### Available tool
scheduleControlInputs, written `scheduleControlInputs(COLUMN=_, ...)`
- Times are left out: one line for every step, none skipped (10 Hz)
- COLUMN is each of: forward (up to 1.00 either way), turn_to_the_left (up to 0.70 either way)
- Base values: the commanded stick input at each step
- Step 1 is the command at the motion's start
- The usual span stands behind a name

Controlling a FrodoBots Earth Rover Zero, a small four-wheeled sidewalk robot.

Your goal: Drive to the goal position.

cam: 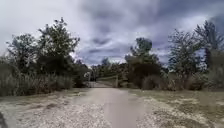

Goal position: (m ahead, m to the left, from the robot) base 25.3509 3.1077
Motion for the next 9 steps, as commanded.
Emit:
scheduleControlInputs(forward=0.85, turn_to_the_left=0.00)
scheduleControlInputs(forward=0.85, turn_to_the_left=0.00)
scheduleControlInputs(forward=0.85, turn_to_the_left=0.00)
scheduleControlInputs(forward=0.85, turn_to_the_left=0.00)
scheduleControlInputs(forward=0.85, turn_to_the_left=0.00)
scheduleControlInputs(forward=0.85, turn_to_the_left=0.00)
scheduleControlInputs(forward=0.85, turn_to_the_left=0.00)
scheduleControlInputs(forward=0.85, turn_to_the_left=0.00)
scheduleControlInputs(forward=0.85, turn_to_the_left=0.00)
